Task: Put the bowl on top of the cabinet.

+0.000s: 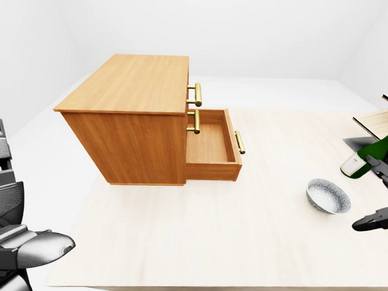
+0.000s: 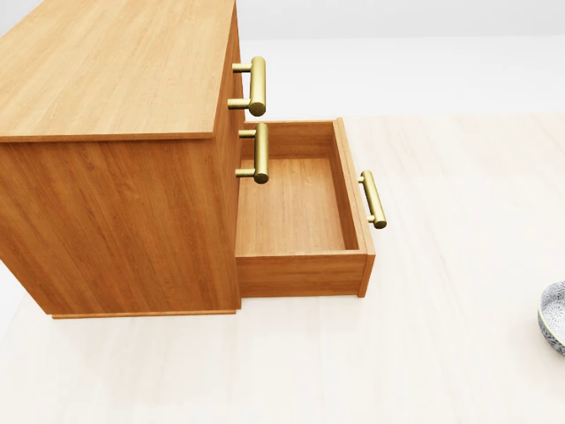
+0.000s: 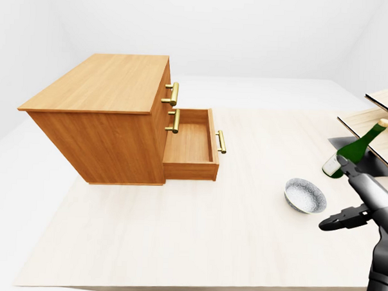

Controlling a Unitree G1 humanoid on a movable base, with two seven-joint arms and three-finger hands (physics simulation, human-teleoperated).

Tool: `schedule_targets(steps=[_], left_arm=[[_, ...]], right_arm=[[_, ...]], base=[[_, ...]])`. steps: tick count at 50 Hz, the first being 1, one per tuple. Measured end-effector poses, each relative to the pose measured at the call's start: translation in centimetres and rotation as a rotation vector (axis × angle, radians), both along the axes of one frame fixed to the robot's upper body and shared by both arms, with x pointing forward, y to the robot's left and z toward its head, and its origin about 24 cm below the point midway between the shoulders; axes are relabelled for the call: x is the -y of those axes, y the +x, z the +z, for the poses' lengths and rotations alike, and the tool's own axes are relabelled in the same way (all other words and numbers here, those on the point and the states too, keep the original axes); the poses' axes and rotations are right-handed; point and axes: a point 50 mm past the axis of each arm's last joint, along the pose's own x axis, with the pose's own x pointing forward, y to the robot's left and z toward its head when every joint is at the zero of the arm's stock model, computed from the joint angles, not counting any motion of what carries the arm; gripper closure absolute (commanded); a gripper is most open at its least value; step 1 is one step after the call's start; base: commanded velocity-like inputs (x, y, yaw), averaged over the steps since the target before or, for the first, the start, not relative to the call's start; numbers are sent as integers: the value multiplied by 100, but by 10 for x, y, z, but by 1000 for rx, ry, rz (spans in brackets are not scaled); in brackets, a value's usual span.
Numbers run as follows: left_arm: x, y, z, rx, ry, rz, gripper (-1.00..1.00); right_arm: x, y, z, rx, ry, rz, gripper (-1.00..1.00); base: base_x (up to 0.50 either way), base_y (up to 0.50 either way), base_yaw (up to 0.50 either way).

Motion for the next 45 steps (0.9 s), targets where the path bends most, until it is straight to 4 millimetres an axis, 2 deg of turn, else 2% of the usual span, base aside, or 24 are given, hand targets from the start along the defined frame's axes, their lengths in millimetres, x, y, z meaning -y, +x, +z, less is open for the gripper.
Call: schedule_targets(steps=[28,45], left_arm=[[0,0,0,12,4,8,-100],[0,0,0,10,7,10,-100]], right_arm=[[2,21,-38,-44,86,-57,-100],[-2,21,-57,-77,108,-70,-100]], base=[[0,0,0],[0,0,0]])
